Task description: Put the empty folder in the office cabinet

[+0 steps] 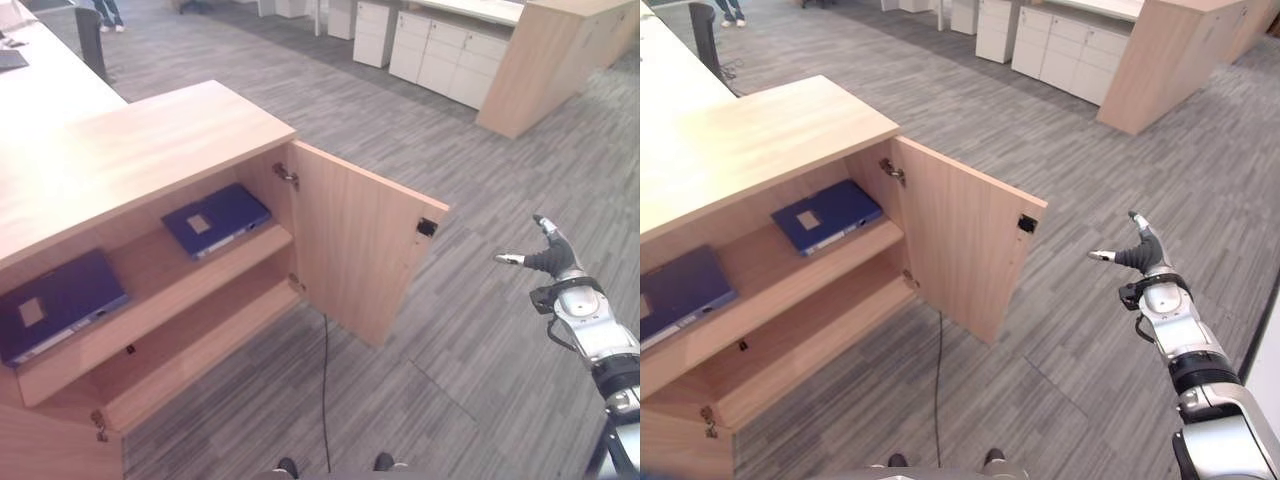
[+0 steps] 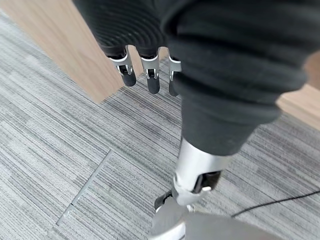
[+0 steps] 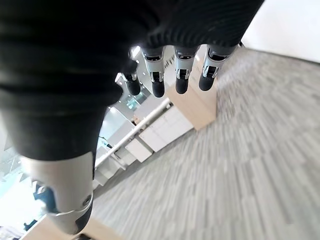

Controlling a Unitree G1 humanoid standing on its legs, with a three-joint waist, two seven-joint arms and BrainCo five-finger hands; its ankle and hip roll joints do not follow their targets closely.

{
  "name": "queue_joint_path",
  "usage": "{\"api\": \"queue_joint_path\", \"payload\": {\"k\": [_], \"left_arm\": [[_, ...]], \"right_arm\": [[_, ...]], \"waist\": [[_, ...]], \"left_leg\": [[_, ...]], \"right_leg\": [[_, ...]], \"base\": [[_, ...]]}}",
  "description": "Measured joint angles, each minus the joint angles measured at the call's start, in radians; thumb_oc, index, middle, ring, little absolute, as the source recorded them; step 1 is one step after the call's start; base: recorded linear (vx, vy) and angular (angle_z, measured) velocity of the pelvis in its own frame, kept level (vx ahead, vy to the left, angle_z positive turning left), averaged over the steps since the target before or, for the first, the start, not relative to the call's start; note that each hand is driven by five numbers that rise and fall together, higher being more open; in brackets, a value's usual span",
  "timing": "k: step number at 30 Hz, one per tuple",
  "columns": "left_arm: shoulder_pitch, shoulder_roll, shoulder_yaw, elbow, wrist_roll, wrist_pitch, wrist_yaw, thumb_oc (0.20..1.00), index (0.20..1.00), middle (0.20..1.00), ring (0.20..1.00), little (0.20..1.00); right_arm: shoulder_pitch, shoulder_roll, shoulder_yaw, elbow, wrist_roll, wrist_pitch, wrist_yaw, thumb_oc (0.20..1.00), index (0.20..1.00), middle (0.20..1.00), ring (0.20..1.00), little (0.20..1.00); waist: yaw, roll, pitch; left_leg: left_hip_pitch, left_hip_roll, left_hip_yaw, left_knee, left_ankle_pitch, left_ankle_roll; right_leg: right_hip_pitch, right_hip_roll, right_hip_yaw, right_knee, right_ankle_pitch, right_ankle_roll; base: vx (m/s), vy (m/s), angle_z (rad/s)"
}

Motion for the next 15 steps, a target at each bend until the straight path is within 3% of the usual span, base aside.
{"api": "queue_joint_path", "payload": {"k": [6, 8, 9, 10, 11, 12, 15], "left_arm": [[0.024, -0.004, 0.006, 0.001, 0.0, -0.004, 0.0, 1.0, 1.0, 1.0, 1.0, 1.0], [0.025, -0.003, 0.007, 0.002, -0.001, -0.004, -0.001, 1.0, 1.0, 1.0, 1.0, 1.0], [0.014, 0.001, 0.014, 0.002, -0.003, -0.005, 0.001, 1.0, 1.0, 1.0, 1.0, 1.0], [-0.027, 0.014, 0.024, 0.002, -0.006, -0.014, 0.004, 1.0, 1.0, 1.0, 1.0, 1.0], [-0.052, 0.021, 0.028, 0.0, -0.02, -0.014, 0.004, 1.0, 1.0, 1.0, 1.0, 1.0], [-0.062, 0.012, 0.023, -0.011, -0.034, -0.014, 0.001, 1.0, 1.0, 1.0, 1.0, 1.0], [-0.026, -0.013, 0.01, 0.013, -0.035, -0.012, -0.001, 1.0, 1.0, 1.0, 1.0, 1.0]], "right_arm": [[-0.032, -0.001, 0.012, 0.017, 0.035, -0.001, 0.023, 1.0, 1.0, 1.0, 1.0, 1.0], [-0.106, -0.001, 0.062, 0.133, 0.036, 0.008, 0.025, 1.0, 1.0, 1.0, 1.0, 1.0], [-0.119, -0.003, 0.063, 0.135, 0.036, 0.02, 0.024, 1.0, 1.0, 1.0, 1.0, 1.0], [-0.153, -0.004, 0.07, 0.119, 0.037, 0.021, 0.025, 1.0, 1.0, 1.0, 1.0, 1.0], [-0.169, -0.012, 0.071, 0.107, 0.042, 0.018, 0.024, 1.0, 1.0, 1.0, 1.0, 1.0], [-0.174, -0.036, 0.068, 0.105, 0.059, 0.015, 0.021, 1.0, 1.0, 1.0, 1.0, 1.0], [-0.187, -0.037, 0.042, 0.083, 0.065, 0.018, 0.019, 1.0, 1.0, 1.0, 1.0, 1.0]], "waist": [[0.007, 0.027, -0.022], [0.023, 0.025, -0.018], [0.029, 0.016, -0.01], [0.036, -0.018, 0.029], [0.037, -0.037, 0.05], [0.056, -0.043, 0.059], [0.054, -0.019, 0.055]], "left_leg": [[0.009, -0.005, -0.023, -0.013, -0.001, 0.001], [0.001, 0.0, -0.028, 0.005, 0.0, -0.001], [-0.033, 0.005, -0.031, 0.06, -0.002, -0.014], [-0.141, 0.02, -0.044, 0.232, -0.005, -0.036], [-0.205, 0.025, -0.043, 0.32, 0.005, -0.055], [-0.238, 0.046, -0.042, 0.355, 0.002, -0.067], [-0.136, 0.024, -0.046, 0.187, -0.018, -0.041]], "right_leg": [[0.063, 0.016, -0.026, -0.103, 0.039, 0.001], [0.071, 0.023, -0.027, -0.114, 0.051, -0.006], [0.058, 0.024, -0.033, -0.103, 0.04, -0.012], [0.01, 0.013, -0.029, -0.029, 0.005, -0.044], [-0.009, 0.002, -0.033, -0.012, -0.005, -0.052], [-0.002, 0.016, -0.035, -0.034, -0.001, -0.059], [-0.001, 0.032, -0.034, -0.038, 0.009, -0.051]], "base": [[0.06, 0.045, 0.11], [-0.1, -0.075, 0.03], [-0.12, -0.045, 0.13], [-0.06, -0.013, 0.29], [-0.1, 0.141, 0.32], [-0.02, 0.2, 0.23], [0.03, 0.192, -0.02]]}}
